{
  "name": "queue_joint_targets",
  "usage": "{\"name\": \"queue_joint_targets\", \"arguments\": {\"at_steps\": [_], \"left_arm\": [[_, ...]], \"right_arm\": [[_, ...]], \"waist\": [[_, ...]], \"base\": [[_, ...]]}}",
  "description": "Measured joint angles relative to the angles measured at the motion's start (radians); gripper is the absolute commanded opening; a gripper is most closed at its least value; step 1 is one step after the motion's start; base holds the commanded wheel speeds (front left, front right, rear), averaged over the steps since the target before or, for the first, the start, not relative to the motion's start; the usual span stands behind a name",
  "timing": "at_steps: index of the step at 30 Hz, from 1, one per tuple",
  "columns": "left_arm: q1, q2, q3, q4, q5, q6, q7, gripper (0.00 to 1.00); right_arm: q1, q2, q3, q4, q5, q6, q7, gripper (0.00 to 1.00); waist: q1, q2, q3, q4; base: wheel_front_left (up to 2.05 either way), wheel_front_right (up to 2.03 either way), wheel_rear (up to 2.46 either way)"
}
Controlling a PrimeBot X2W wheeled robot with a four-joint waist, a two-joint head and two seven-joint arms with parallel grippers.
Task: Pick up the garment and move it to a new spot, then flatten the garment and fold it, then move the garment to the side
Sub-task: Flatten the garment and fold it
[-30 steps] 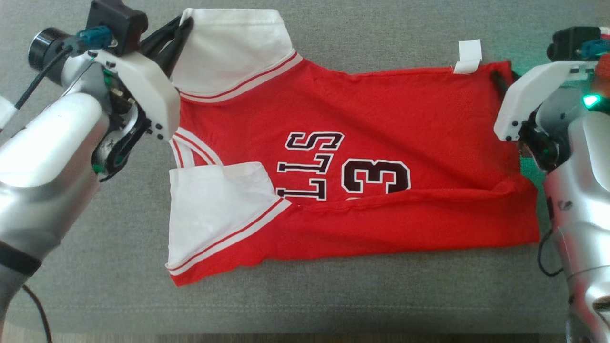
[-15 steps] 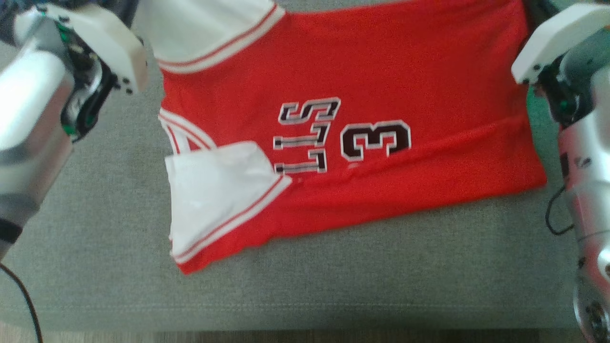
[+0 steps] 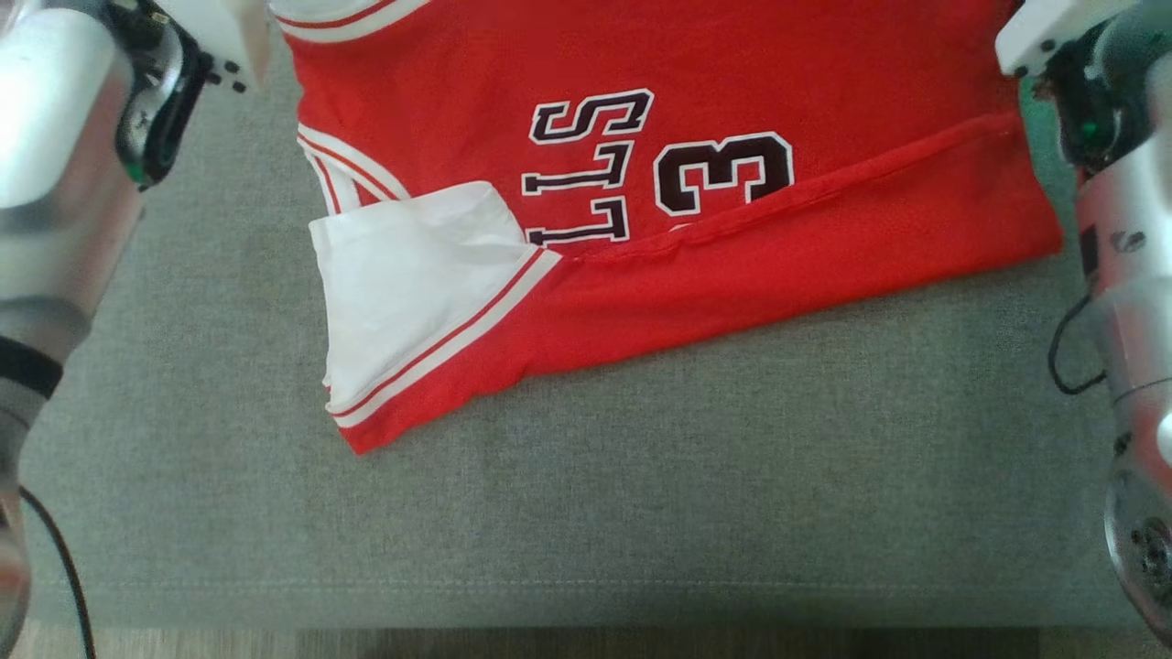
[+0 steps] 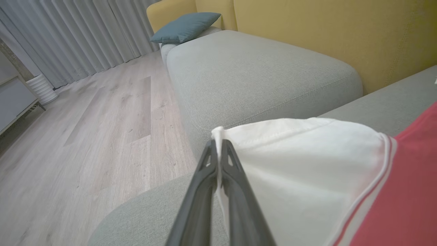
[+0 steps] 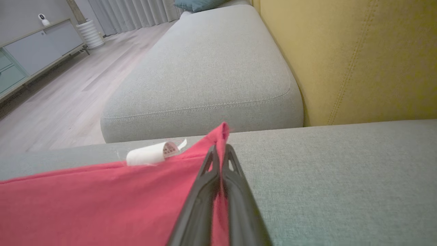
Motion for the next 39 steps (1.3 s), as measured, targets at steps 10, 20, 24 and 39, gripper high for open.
{"name": "queue_joint_targets", "arguments": {"at_steps": [10,20,24,39], "left_arm": [[0.086,-0.012,-0.009,-0.023,0.04,-0.027,-0.016,0.0],[0.277,0.072,-0.048,-0.246,0.039,-0.014,0.008,0.0],[0.337,0.11,-0.069,-0.338,0.024,0.002,0.05,0.0],[0.526,0.236,-0.17,-0.689,-0.011,0.081,0.234,0.0]], "right_arm": [[0.054,-0.012,0.038,0.063,0.091,0.0,-0.029,0.0],[0.208,-0.086,0.136,0.023,0.216,0.0,0.092,0.0],[0.26,-0.112,0.172,-0.012,0.257,0.0,0.151,0.0],[0.367,-0.227,0.282,-0.119,0.3,0.0,0.321,0.0]], "waist": [[0.0,0.0,-0.059,0.011],[-0.0001,0.0,-0.166,0.034],[-0.0001,0.0,-0.196,0.041],[-0.0001,0.0,-0.238,0.046]], "base": [[0.0,0.0,0.0],[0.0,0.0,0.0],[0.0,0.0,0.0],[0.0,0.0,0.0]]}}
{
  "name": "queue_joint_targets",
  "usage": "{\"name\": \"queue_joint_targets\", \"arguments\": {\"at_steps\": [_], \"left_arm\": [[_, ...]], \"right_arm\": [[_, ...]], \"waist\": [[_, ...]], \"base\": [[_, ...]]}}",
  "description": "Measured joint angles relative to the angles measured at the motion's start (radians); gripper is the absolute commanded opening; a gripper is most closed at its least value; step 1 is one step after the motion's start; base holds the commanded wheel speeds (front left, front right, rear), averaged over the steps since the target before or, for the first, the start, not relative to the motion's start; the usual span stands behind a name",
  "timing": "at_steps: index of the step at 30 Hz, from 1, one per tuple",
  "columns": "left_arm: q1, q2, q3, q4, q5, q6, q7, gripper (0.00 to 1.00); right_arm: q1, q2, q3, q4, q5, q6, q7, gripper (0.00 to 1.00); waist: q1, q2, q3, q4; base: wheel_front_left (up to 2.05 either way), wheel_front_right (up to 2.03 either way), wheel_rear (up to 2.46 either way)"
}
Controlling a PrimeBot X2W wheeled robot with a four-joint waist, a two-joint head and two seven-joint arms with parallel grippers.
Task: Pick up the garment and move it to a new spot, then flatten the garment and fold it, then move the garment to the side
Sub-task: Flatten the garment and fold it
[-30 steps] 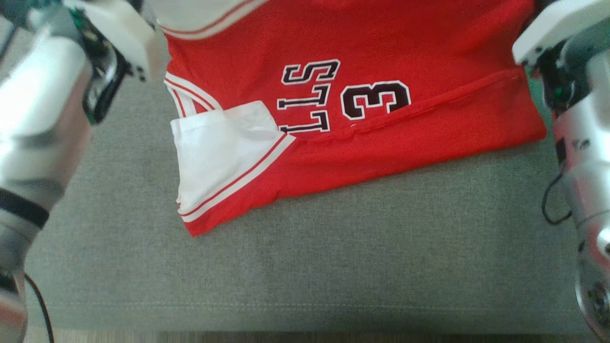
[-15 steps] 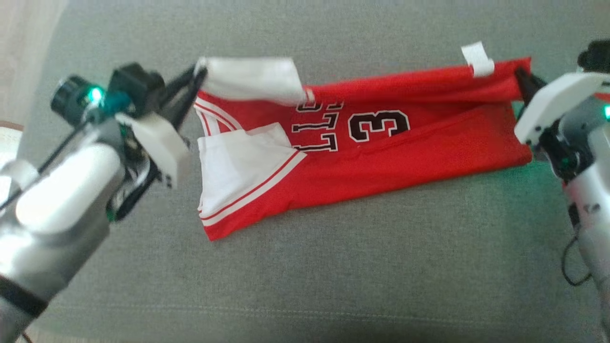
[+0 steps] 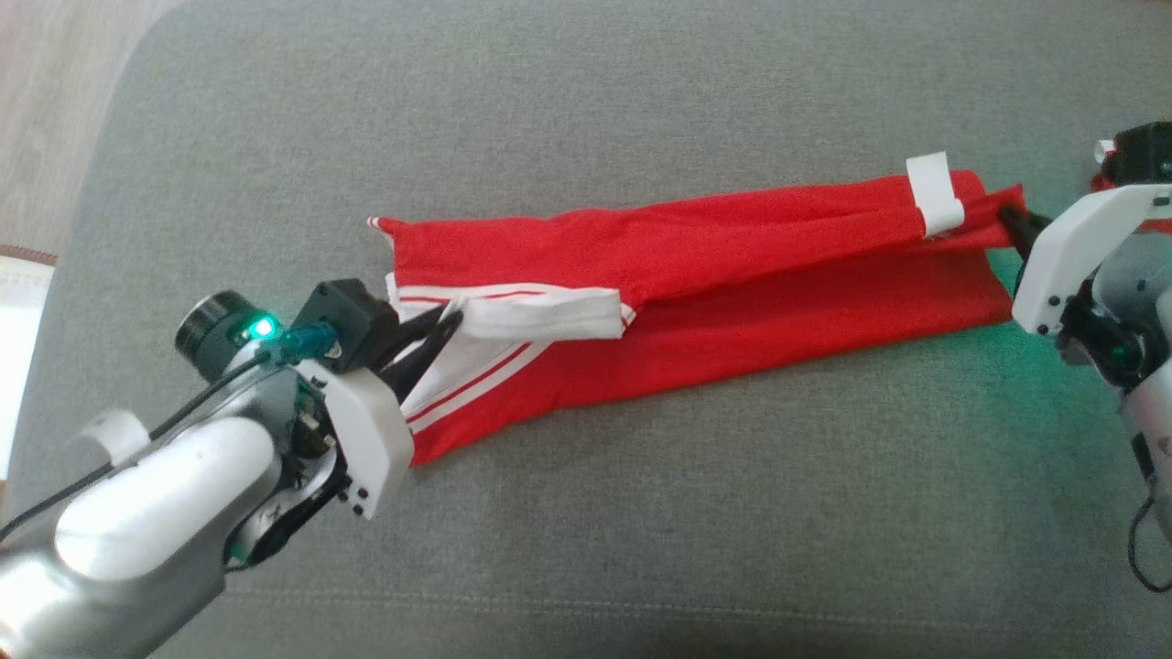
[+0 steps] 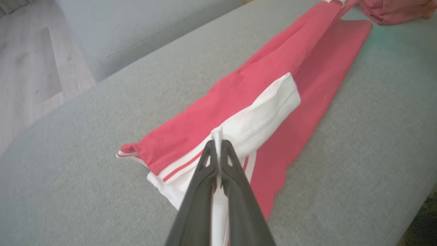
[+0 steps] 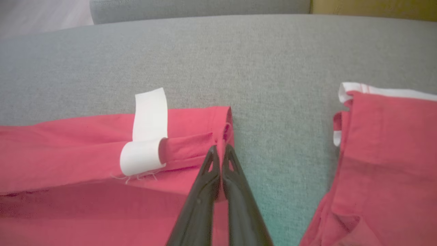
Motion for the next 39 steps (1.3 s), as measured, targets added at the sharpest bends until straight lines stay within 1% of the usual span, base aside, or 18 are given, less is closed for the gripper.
{"name": "queue_joint_targets", "arguments": {"at_steps": [5,10,17,18,19,20,22,25,29,32,34,37,39], "left_arm": [[0.029,0.021,-0.016,0.0,-0.04,0.017,0.077,0.0],[0.05,0.023,-0.024,-0.004,-0.071,0.017,0.098,0.0],[0.061,0.018,-0.04,0.005,-0.079,0.017,0.116,0.0],[0.061,0.011,-0.04,0.02,-0.069,0.028,0.11,0.0],[0.061,0.008,-0.04,0.029,-0.063,0.035,0.101,0.88],[0.061,0.008,-0.04,0.029,-0.063,0.035,0.101,1.0],[0.061,0.0,-0.039,0.039,-0.058,0.049,0.081,1.0],[0.068,-0.02,-0.021,0.058,-0.058,0.084,0.032,1.0],[0.089,-0.051,0.05,0.083,-0.065,0.155,-0.074,1.0],[0.112,-0.078,0.132,0.104,-0.097,0.217,-0.183,1.0],[0.134,-0.099,0.198,0.111,-0.122,0.255,-0.229,1.0],[0.181,-0.138,0.307,0.112,-0.137,0.292,-0.25,1.0],[0.228,-0.169,0.408,0.082,-0.088,0.309,-0.25,1.0]], "right_arm": [[0.025,-0.014,0.022,-0.031,0.025,0.0,0.081,0.0],[0.045,-0.029,0.032,-0.062,0.051,0.0,0.15,0.0],[0.082,-0.029,0.037,-0.091,0.053,0.0,0.188,0.0],[0.092,-0.027,0.023,-0.092,0.053,0.0,0.188,1.0],[0.094,-0.025,0.01,-0.093,0.054,0.0,0.187,1.0],[0.094,-0.025,0.01,-0.093,0.054,0.0,0.187,1.0],[0.094,-0.024,-0.018,-0.104,0.056,0.0,0.169,1.0],[0.094,-0.005,-0.067,-0.13,0.061,0.0,0.11,1.0],[0.097,0.041,-0.114,-0.183,0.062,0.0,0.001,1.0],[0.125,0.073,-0.139,-0.236,0.05,0.0,-0.097,1.0],[0.156,0.098,-0.157,-0.268,0.023,0.0,-0.166,1.0],[0.204,0.136,-0.169,-0.315,-0.028,0.0,-0.257,1.0],[0.231,0.156,-0.176,-0.347,-0.08,0.0,-0.315,1.0]], "waist": [[0.0,0.0,-0.008,-0.014],[0.0,0.0,-0.019,-0.026],[0.0,0.0,-0.032,-0.035],[0.0,0.0,-0.038,-0.035],[0.0,0.0,-0.042,-0.036],[0.0,0.0,-0.042,-0.036],[0.0,0.0,-0.051,-0.036],[0.0,0.0,-0.066,-0.036],[0.0,0.0,-0.088,-0.035],[0.0,0.0,-0.102,-0.034],[0.0,0.0,-0.109,-0.035],[0.0,0.0,-0.115,-0.037],[0.0,0.0,-0.115,-0.039]], "base": [[0.0,0.0,0.0],[0.0,0.0,0.0],[0.0,0.0,0.0],[0.0,0.0,0.0],[0.0,0.0,0.0],[0.0,0.0,0.0],[0.0,0.0,0.0],[0.0,0.0,0.0],[0.0,0.0,0.0],[0.0,0.0,0.0],[0.0,0.0,0.0],[0.0,0.0,0.0],[0.0,0.0,0.0]]}}
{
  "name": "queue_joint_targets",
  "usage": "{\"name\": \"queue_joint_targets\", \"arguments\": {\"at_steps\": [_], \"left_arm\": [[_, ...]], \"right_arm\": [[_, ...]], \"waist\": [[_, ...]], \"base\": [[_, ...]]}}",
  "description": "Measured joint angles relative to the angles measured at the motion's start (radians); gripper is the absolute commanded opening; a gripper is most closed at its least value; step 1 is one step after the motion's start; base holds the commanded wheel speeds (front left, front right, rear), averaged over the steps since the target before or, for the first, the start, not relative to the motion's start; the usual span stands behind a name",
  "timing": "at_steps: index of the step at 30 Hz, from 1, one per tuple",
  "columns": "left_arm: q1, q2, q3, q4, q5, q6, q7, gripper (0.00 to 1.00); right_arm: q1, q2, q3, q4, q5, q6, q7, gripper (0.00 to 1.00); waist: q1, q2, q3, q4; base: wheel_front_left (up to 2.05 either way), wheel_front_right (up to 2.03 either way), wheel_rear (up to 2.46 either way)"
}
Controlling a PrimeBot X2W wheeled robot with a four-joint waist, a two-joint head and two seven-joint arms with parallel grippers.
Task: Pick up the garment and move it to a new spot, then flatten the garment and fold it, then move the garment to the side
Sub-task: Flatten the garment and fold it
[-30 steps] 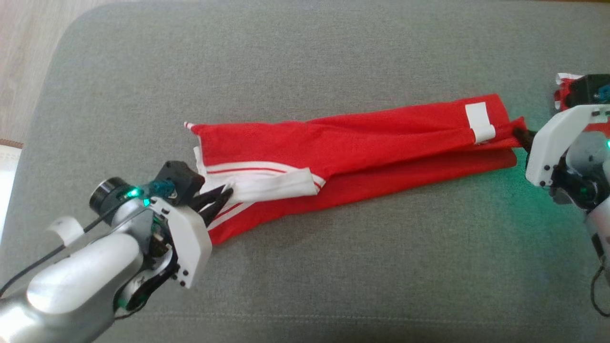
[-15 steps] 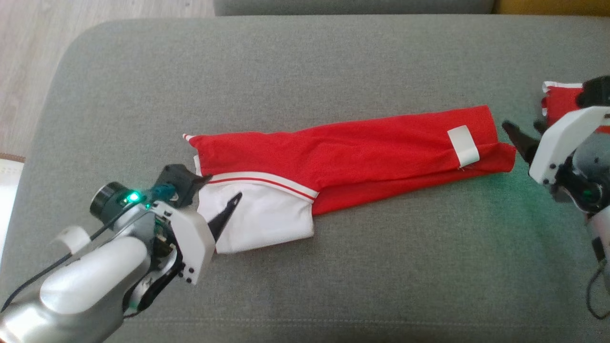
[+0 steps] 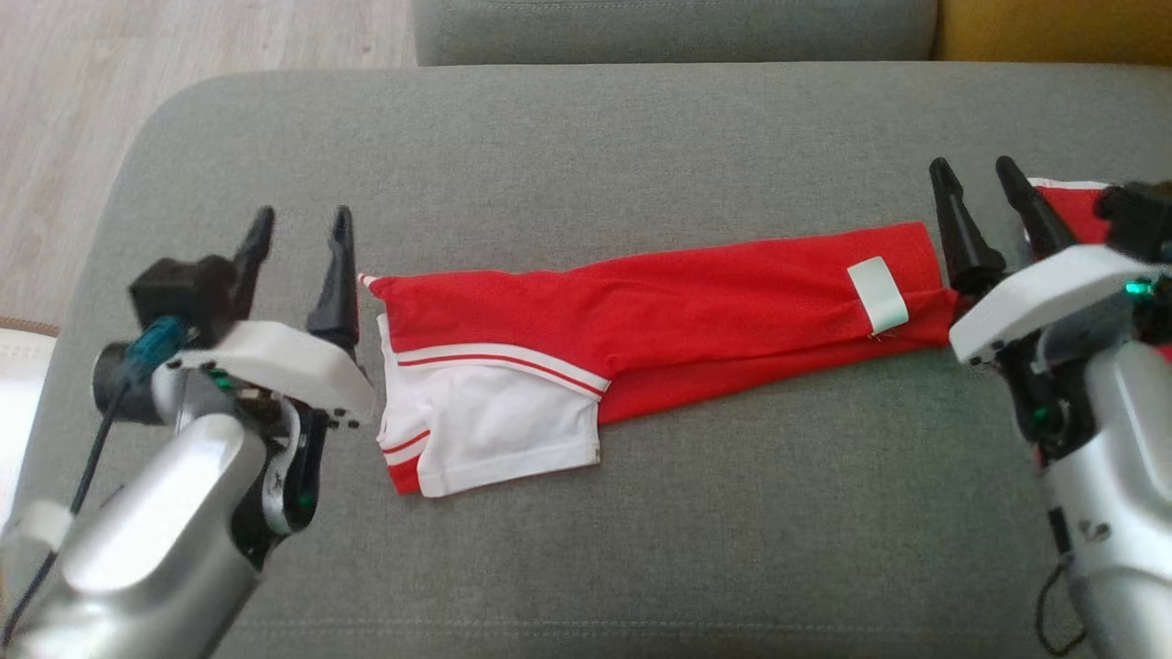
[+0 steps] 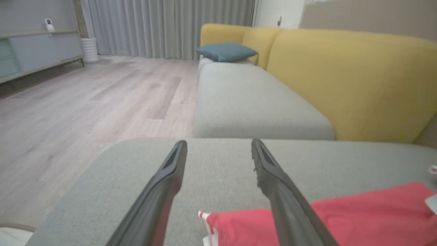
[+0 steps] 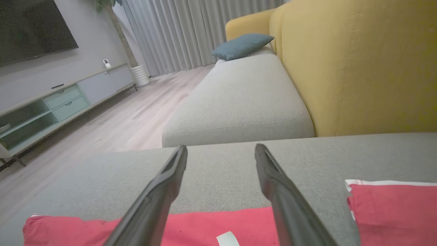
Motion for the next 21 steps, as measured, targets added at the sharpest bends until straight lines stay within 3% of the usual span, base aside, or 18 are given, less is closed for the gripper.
{"name": "queue_joint_targets", "arguments": {"at_steps": [4,9,15,21], "left_arm": [[0.114,-0.091,0.17,-0.06,0.13,-0.023,-0.003,1.0],[0.262,-0.185,0.31,-0.068,0.25,-0.098,-0.004,1.0],[0.277,-0.241,0.403,-0.046,0.344,-0.19,-0.004,1.0],[0.274,-0.275,0.442,-0.019,0.394,-0.244,-0.004,1.0]], "right_arm": [[0.043,0.05,-0.018,-0.028,-0.087,0.0,-0.084,1.0],[0.098,0.109,-0.04,-0.026,-0.165,0.0,-0.117,1.0],[0.1,0.129,-0.103,-0.024,-0.215,0.0,-0.119,1.0],[0.081,0.165,-0.228,0.039,-0.256,0.0,-0.088,1.0]], "waist": [[0.0,0.0,0.0,-0.008],[0.0,0.0,0.0,-0.014],[0.0,0.0,0.015,-0.01],[0.0,0.0,0.041,0.0]], "base": [[0.0,0.0,0.0],[0.0,0.0,0.0],[0.0,0.0,0.0],[0.0,0.0,0.0]]}}
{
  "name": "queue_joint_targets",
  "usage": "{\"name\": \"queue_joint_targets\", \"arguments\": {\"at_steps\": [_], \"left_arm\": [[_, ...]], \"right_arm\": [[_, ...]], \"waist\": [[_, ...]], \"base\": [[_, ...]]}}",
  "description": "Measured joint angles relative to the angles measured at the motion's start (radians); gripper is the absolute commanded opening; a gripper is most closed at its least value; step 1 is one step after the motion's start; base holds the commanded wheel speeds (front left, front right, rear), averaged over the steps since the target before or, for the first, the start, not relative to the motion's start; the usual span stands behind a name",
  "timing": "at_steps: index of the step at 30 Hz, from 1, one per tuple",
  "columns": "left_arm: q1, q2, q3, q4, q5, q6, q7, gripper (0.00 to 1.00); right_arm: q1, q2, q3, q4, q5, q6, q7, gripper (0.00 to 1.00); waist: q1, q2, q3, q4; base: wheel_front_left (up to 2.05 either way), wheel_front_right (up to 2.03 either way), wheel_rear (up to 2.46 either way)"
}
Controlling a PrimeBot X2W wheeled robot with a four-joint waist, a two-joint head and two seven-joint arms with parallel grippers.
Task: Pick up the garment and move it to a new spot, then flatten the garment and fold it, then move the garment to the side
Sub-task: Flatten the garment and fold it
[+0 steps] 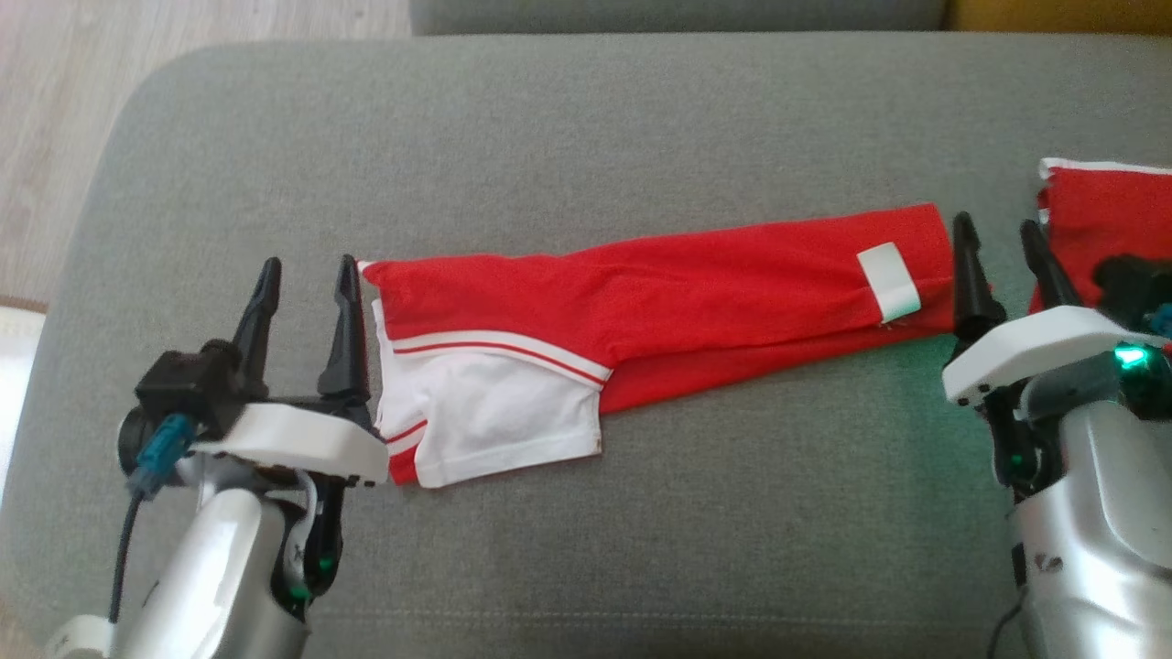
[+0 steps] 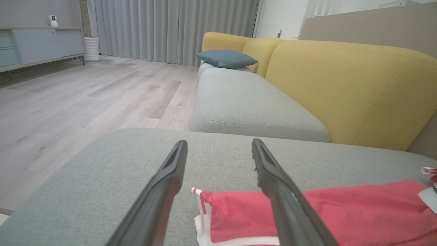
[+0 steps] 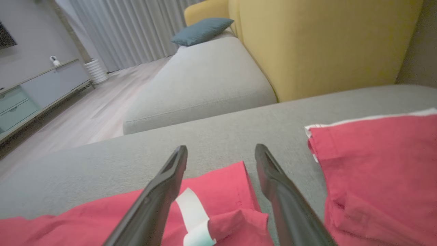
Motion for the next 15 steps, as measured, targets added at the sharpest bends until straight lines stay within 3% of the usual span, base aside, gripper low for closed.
{"name": "queue_joint_targets", "arguments": {"at_steps": [9,15], "left_arm": [[-0.037,-0.053,0.044,0.041,0.058,-0.076,0.0,1.0],[-0.05,-0.079,0.073,0.065,0.086,-0.105,0.0,1.0]], "right_arm": [[-0.102,0.042,-0.248,0.184,-0.066,0.0,0.09,1.0],[-0.172,0.044,-0.244,0.306,-0.054,0.0,0.118,1.0]], "waist": [[0.0,0.0,0.066,0.035],[0.0,0.0,0.099,0.057]], "base": [[0.0,0.0,0.0],[0.0,0.0,0.0]]}}
